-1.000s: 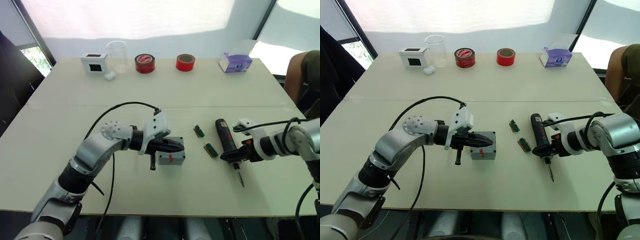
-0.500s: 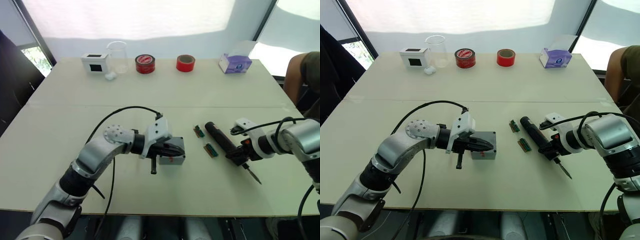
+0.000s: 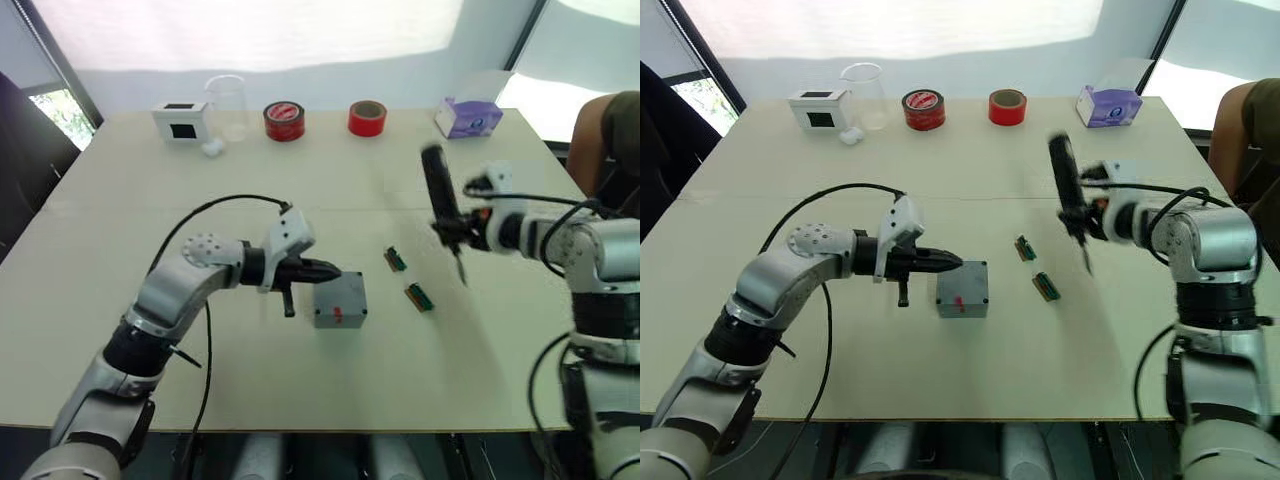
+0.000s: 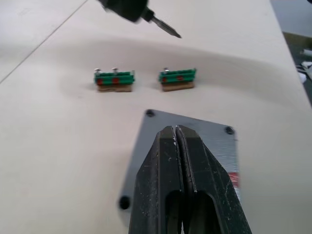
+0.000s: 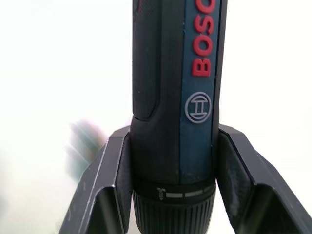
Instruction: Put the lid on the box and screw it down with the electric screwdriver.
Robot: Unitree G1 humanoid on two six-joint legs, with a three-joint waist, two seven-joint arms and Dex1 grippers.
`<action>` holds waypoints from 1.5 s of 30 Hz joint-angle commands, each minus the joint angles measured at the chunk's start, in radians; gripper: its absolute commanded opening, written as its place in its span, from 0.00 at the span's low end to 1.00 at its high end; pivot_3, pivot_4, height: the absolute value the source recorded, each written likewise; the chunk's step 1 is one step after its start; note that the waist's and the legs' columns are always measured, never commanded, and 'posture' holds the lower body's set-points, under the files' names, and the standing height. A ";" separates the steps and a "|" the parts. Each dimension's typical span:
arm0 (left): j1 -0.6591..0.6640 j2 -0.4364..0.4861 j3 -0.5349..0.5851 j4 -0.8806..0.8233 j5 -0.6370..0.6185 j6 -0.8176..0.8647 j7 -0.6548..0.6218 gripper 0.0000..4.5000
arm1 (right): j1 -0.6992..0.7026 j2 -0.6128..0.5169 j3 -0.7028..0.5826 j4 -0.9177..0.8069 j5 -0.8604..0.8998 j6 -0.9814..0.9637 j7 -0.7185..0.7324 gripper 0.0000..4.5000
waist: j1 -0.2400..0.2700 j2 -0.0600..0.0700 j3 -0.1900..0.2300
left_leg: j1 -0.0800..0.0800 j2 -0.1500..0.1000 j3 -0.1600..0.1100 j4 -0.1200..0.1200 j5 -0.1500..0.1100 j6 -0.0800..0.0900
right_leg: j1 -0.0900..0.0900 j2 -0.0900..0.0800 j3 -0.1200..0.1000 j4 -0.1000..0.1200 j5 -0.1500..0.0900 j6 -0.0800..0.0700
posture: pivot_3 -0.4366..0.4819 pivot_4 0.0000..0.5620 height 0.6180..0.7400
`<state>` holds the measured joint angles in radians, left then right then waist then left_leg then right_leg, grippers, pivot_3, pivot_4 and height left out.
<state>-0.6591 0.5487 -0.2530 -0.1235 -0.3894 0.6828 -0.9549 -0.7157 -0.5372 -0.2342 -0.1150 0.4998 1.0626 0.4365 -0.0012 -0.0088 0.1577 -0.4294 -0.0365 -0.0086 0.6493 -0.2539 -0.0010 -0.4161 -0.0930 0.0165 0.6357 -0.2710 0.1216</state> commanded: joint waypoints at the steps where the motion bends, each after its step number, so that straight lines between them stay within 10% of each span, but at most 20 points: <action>1: -0.036 0.023 0.047 0.036 0.004 -0.028 -0.024 0.00 | -0.009 0.114 -0.172 -0.162 0.115 -0.093 -0.087 0.39 | 0.007 0.000 0.000 | 0.000 -0.001 0.000 0.000 0.000 0.000 | 0.000 0.000 0.000 0.000 0.000 0.000 | 0.48 0.27 1.00; 14: -0.040 0.037 -0.043 -0.009 0.024 -0.015 -0.133 0.00 | 0.277 0.318 0.009 -0.477 0.226 -0.300 -0.068 0.39 | 0.003 0.000 0.000 | 0.003 -0.003 0.000 0.006 -0.005 0.009 | 0.005 -0.002 0.000 0.003 0.000 0.001 | 0.48 0.27 1.00; 45: -0.003 -0.030 -0.129 0.027 0.141 -0.065 -0.114 0.00 | 0.454 0.347 0.221 -0.337 -0.030 -0.641 -0.074 0.39 | -0.010 0.000 0.000 | 0.004 -0.002 -0.001 0.013 -0.005 0.009 | 0.006 0.000 0.000 0.011 -0.001 0.001 | 0.48 0.27 1.00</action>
<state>-0.6717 0.5168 -0.3869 -0.0819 -0.2494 0.6067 -1.0681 -0.2529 -0.1958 -0.0135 -0.4371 0.4755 0.4535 0.3612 -0.0115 -0.0084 0.1581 -0.4252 -0.0385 -0.0098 0.6621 -0.2591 0.0084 -0.4098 -0.0930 0.0169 0.6470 -0.2716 0.1225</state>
